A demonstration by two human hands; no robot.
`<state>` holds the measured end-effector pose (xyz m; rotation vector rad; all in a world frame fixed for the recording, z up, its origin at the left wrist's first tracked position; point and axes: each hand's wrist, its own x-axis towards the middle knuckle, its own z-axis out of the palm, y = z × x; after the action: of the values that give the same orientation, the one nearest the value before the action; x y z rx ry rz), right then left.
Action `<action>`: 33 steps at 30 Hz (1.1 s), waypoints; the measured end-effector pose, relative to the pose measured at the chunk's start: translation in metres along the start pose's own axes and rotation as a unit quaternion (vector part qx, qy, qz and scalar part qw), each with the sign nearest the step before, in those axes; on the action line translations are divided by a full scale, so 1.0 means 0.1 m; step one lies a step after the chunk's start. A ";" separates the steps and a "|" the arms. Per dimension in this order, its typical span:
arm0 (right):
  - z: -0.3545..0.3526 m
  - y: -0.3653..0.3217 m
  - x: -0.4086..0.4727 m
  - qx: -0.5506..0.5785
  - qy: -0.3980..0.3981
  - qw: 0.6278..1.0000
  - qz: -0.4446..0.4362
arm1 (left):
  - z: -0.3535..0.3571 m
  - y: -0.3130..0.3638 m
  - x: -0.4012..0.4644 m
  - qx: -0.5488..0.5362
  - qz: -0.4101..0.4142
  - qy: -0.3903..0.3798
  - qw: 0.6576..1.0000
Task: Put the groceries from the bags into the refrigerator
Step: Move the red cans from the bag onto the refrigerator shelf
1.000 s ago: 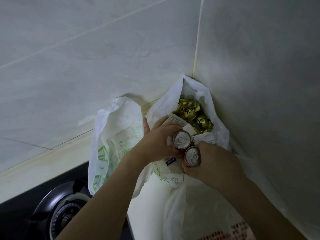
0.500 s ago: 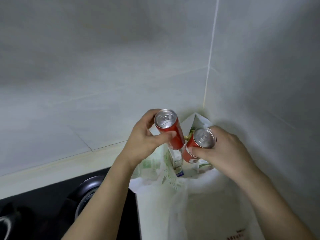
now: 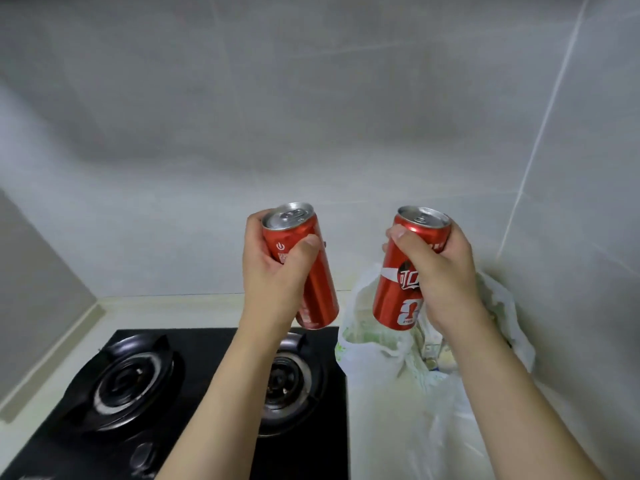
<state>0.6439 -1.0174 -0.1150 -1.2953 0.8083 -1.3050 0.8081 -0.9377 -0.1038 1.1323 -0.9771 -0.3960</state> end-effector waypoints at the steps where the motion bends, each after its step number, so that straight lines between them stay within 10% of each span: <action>1: 0.12 -0.02 0.00 0.006 -0.005 1.000 -0.002 | -0.11 0.03 -0.03 0.009 0.003 0.019 1.000; 33: 1.69 0.32 -0.67 0.098 -0.397 0.912 -0.025 | -1.41 0.45 -1.06 0.277 0.005 0.340 0.899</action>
<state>0.8018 -0.9234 -0.1311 -1.5140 0.0673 -0.7483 0.8562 -0.7626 -0.1234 1.6256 -0.4654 0.3161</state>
